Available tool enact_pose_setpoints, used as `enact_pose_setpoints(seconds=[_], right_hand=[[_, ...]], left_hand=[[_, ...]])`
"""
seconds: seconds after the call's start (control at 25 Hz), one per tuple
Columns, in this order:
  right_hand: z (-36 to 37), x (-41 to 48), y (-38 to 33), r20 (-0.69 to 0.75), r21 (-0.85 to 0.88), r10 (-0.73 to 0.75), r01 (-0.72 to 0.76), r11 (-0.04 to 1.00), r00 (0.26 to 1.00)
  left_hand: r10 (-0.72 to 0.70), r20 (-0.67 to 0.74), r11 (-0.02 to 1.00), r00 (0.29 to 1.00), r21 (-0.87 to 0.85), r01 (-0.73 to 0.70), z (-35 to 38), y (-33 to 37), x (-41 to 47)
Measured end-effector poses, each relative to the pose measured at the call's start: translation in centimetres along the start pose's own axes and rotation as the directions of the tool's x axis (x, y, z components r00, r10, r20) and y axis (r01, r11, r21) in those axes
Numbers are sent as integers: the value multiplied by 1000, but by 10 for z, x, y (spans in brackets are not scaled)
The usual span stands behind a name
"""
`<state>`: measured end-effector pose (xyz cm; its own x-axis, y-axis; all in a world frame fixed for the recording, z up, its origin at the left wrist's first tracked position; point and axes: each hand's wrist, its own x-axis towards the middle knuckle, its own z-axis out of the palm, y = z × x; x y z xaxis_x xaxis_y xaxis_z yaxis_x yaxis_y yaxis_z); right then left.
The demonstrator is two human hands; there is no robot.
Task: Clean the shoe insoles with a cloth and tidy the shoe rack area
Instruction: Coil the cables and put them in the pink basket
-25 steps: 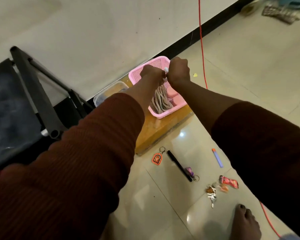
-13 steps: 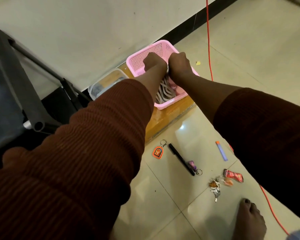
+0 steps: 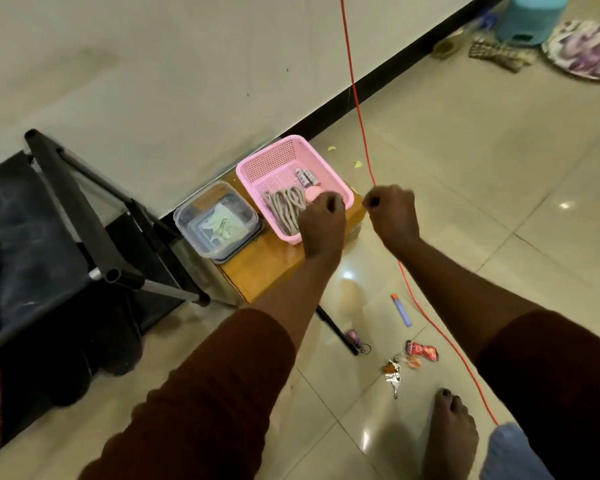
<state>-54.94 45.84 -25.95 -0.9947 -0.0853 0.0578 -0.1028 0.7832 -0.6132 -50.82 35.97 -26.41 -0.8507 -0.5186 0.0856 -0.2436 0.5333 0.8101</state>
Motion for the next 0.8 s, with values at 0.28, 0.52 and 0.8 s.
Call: enact_pose_setpoints(seconds=[0.28, 0.52, 0.8], right_hand=[[24, -91, 98, 183, -45, 201, -196, 980, 962], [53, -156, 163, 463, -310, 229, -86, 947, 856], [83, -195, 193, 733, -294, -129, 482, 825, 668]], left_hand=[[-33, 322, 987, 946, 159, -20, 41, -41, -96], [-232, 611, 903, 757, 425, -66, 66, -111, -146], [-92, 801, 768, 592, 435, -470, 79, -161, -153]])
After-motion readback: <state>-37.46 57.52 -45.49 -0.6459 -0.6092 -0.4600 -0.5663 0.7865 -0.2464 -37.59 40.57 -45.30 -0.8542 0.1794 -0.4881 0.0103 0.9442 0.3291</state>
